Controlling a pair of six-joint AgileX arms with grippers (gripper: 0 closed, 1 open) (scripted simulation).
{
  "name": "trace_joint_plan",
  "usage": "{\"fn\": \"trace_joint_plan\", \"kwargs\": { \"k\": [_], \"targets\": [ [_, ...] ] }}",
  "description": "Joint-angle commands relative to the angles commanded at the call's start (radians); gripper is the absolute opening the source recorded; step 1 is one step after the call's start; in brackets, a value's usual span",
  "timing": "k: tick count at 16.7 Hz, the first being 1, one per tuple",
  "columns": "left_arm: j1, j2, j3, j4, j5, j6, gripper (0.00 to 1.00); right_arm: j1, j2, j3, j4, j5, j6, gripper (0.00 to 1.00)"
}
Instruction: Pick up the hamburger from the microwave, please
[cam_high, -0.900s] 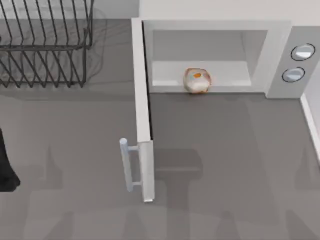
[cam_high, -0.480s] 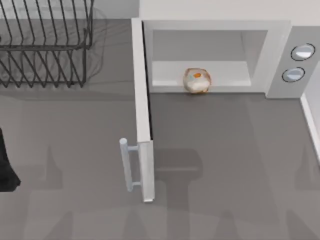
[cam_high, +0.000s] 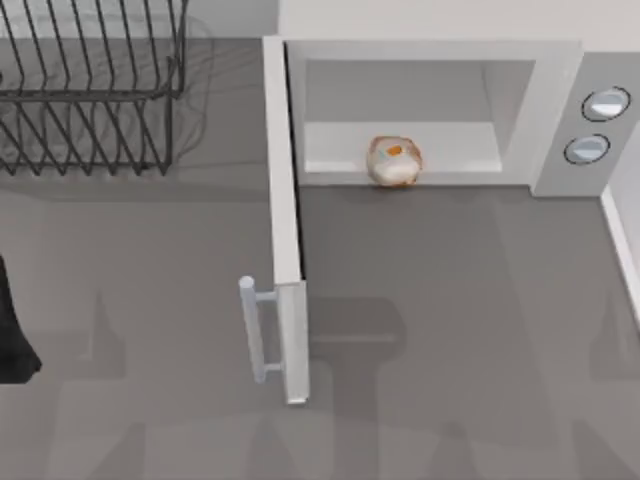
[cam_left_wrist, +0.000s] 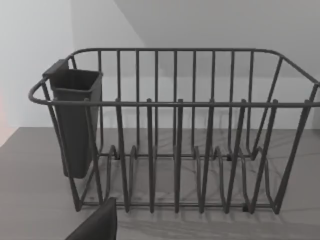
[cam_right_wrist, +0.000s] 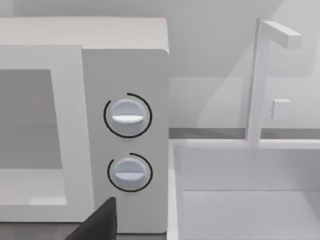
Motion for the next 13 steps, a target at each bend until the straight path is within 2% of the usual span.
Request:
{"fn": "trace_joint_plan", "kwargs": {
  "k": [9,13],
  "targets": [
    [0.000,0.000,0.000,0.000,0.000,0.000,1.00,0.000,0.000,0.000,0.000,0.000,0.000,1.00],
    [0.000,0.000,0.000,0.000,0.000,0.000,1.00,0.025,0.096,0.045,0.034,0.024,0.010,1.00]
  ]
}}
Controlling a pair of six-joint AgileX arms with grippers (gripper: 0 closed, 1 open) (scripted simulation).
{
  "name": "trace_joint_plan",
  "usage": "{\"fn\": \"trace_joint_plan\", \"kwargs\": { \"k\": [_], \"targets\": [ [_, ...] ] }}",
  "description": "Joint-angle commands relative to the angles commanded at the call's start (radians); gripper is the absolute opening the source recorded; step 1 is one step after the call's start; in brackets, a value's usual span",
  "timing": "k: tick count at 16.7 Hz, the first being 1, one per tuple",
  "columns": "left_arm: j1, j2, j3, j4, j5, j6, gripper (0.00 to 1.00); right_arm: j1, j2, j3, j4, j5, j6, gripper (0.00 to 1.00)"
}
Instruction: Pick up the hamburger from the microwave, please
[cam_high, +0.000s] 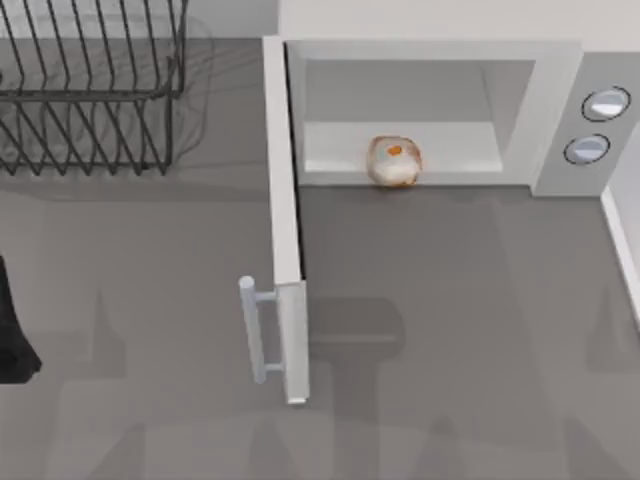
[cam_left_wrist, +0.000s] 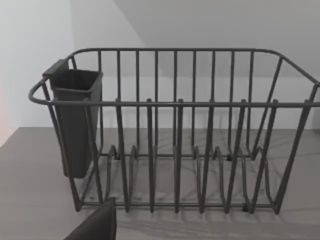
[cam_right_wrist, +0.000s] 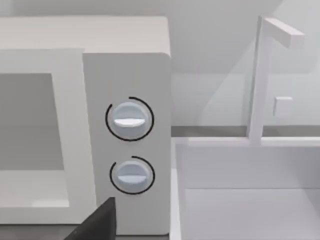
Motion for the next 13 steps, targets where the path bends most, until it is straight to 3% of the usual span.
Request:
{"fn": "trace_joint_plan", "kwargs": {
  "k": [6,13],
  "targets": [
    [0.000,0.000,0.000,0.000,0.000,0.000,1.00,0.104,0.407,0.191,0.145,0.102,0.044,1.00],
    [0.000,0.000,0.000,0.000,0.000,0.000,1.00,0.282,1.103,0.517,0.393,0.277,0.120,1.00]
  ]
}}
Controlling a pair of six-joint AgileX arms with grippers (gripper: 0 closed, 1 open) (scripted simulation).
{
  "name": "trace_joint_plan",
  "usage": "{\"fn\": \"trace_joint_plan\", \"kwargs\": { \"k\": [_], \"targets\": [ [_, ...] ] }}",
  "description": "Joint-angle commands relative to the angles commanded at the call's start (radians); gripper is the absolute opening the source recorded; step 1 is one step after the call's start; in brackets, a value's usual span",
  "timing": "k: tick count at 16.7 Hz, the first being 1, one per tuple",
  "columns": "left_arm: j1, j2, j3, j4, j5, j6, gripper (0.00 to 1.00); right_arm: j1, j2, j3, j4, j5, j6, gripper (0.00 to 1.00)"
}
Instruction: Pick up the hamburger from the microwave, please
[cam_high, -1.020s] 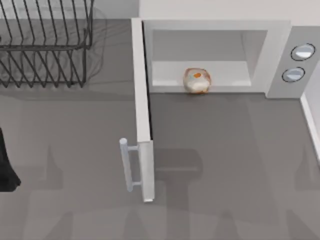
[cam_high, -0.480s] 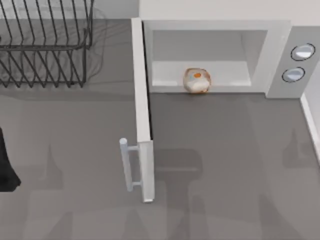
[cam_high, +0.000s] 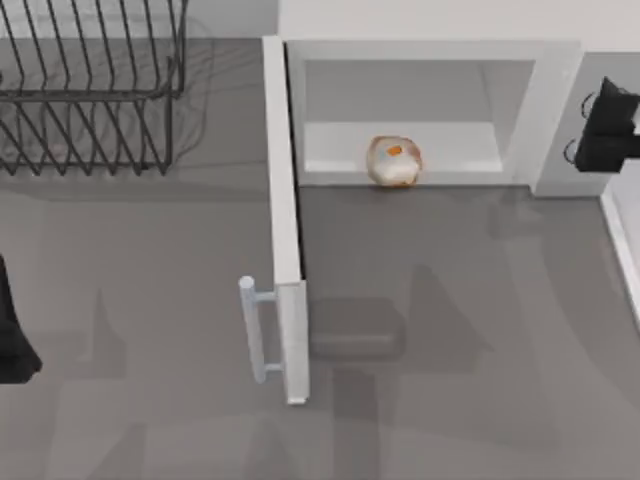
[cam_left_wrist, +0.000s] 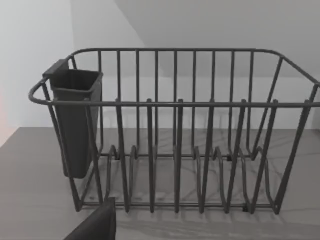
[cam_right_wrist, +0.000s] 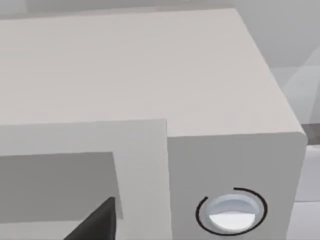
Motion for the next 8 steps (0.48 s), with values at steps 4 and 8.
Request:
{"fn": "trace_joint_plan", "kwargs": {
  "k": [4,8],
  "targets": [
    [0.000,0.000,0.000,0.000,0.000,0.000,1.00,0.108,0.421,0.197,0.150,0.106,0.046,1.00],
    [0.000,0.000,0.000,0.000,0.000,0.000,1.00,0.206,0.805,0.377,0.287,0.202,0.087,1.00]
  ]
}}
